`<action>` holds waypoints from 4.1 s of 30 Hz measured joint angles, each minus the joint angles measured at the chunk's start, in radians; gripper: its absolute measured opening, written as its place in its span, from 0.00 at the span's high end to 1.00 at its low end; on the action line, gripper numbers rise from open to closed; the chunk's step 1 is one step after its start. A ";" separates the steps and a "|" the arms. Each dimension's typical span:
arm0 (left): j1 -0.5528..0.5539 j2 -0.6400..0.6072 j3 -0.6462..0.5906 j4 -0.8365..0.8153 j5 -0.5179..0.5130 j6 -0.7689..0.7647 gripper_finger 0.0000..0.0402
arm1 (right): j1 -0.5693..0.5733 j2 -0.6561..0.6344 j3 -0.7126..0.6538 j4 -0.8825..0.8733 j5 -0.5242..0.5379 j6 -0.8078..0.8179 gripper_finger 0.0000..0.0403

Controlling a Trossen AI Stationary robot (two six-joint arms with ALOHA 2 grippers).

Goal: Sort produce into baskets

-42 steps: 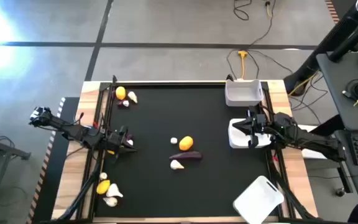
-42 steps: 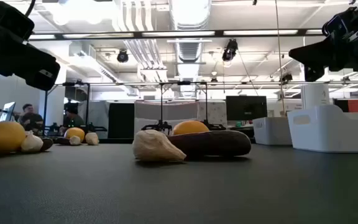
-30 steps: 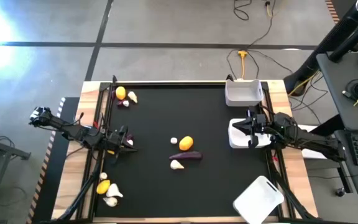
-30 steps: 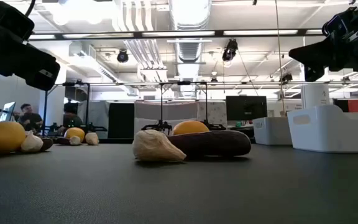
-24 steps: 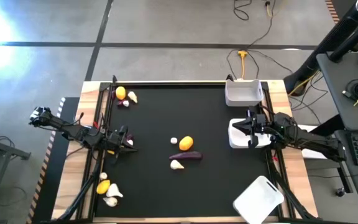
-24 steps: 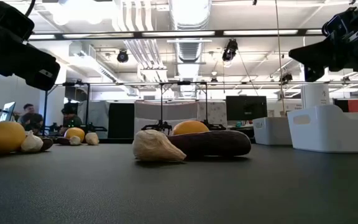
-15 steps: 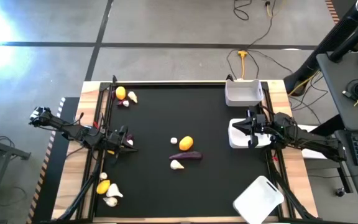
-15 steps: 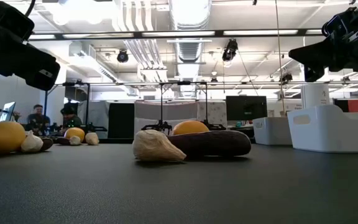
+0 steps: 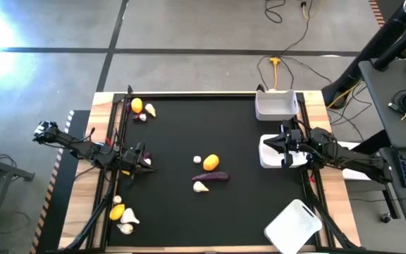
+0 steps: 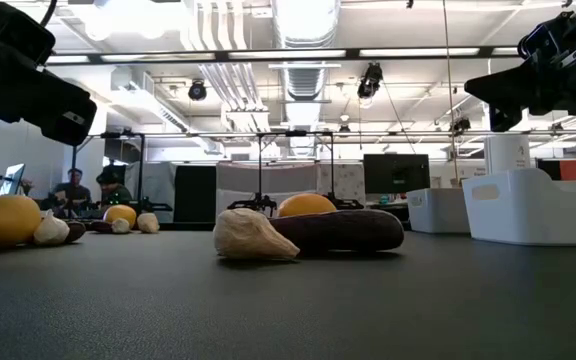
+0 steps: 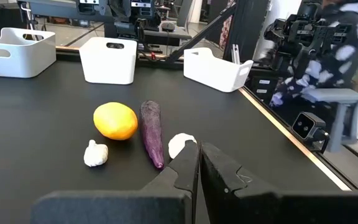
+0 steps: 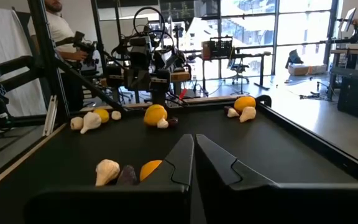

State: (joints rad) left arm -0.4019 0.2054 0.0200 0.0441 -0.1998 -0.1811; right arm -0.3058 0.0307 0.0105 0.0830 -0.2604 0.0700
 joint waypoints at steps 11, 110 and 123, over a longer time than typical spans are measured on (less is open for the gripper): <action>0.000 0.000 0.000 0.000 0.000 0.000 1.00 | 0.000 0.000 0.000 0.000 0.000 0.000 0.98; 0.581 0.447 0.084 0.153 -0.081 -0.317 0.75 | 0.000 0.000 0.000 0.000 0.000 0.000 0.98; 0.423 0.777 0.097 0.603 0.055 -0.149 0.46 | 0.000 0.000 0.000 0.000 0.000 0.000 0.98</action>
State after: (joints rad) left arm 0.0215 0.9819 0.1165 0.6468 -0.1446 -0.3300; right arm -0.3058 0.0304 0.0105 0.0834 -0.2604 0.0697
